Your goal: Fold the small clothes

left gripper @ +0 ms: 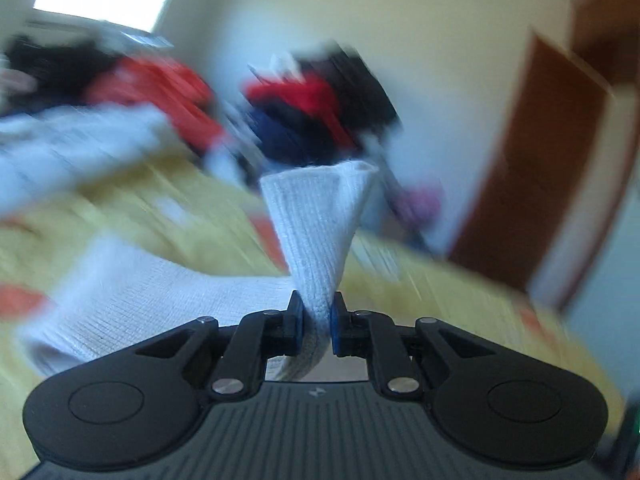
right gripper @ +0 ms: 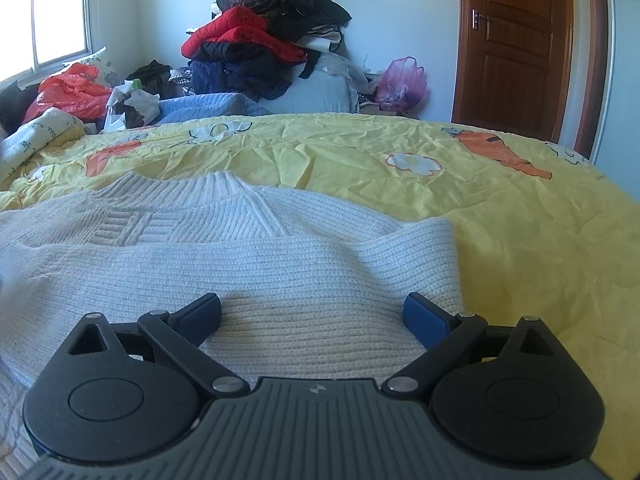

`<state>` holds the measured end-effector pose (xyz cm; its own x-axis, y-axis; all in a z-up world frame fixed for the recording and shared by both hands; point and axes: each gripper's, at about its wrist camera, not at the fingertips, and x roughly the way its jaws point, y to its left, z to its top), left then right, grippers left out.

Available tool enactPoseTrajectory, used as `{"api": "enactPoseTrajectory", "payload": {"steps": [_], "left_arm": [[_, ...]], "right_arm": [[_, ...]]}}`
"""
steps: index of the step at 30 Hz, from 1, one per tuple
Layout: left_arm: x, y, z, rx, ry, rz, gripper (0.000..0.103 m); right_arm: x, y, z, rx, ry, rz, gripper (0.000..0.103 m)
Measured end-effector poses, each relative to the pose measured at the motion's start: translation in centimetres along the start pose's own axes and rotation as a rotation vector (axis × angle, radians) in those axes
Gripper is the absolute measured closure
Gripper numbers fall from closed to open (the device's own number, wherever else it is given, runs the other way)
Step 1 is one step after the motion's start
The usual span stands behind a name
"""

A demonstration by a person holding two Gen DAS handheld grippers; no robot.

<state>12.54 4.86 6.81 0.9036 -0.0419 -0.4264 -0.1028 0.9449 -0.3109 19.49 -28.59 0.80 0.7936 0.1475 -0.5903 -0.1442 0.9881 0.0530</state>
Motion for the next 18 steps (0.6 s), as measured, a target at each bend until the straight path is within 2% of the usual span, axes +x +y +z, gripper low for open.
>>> {"api": "enactPoseTrajectory", "payload": {"steps": [3, 5, 6, 8, 9, 10, 12, 13, 15, 18], "left_arm": [[2.5, -2.9, -3.7, 0.06, 0.135, -0.013, 0.09], [2.9, -3.6, -5.3, 0.105, 0.172, -0.012, 0.084], [2.7, -3.8, -5.7, 0.146, 0.177, -0.034, 0.075], [1.2, -4.3, -5.8, 0.23, 0.174, -0.08, 0.049], [0.2, -4.3, -5.7, 0.262, 0.169, -0.093, 0.023], [-1.1, -4.4, -5.8, 0.288, 0.136, -0.096, 0.011], [-4.2, -3.8, -6.2, 0.319, 0.019, -0.099, 0.009], [-5.5, -3.4, -6.4, 0.322, -0.006, -0.103, 0.009], [-6.6, -1.8, -6.4, 0.28, 0.027, -0.099, 0.009], [-6.4, 1.8, -7.0, 0.158, 0.127, -0.085, 0.009]], "right_arm": [[0.0, -0.2, 0.0, 0.014, 0.001, 0.013, 0.004], [0.0, -0.2, 0.0, 0.015, 0.002, 0.016, 0.003], [0.0, -0.2, 0.0, 0.015, 0.002, 0.017, 0.003], [0.0, -0.2, 0.1, 0.016, 0.001, 0.018, 0.003], [0.0, -0.2, 0.1, 0.018, 0.001, 0.019, 0.003], [0.1, -0.2, 0.1, 0.019, 0.001, 0.02, 0.003], [0.1, -0.2, 0.0, 0.018, 0.001, 0.019, 0.003], [0.0, -0.2, 0.0, 0.016, 0.0, 0.018, 0.003], [0.1, -0.1, 0.1, 0.011, 0.002, 0.014, 0.003], [0.1, 0.1, 0.3, -0.01, 0.015, 0.014, 0.003]]}}
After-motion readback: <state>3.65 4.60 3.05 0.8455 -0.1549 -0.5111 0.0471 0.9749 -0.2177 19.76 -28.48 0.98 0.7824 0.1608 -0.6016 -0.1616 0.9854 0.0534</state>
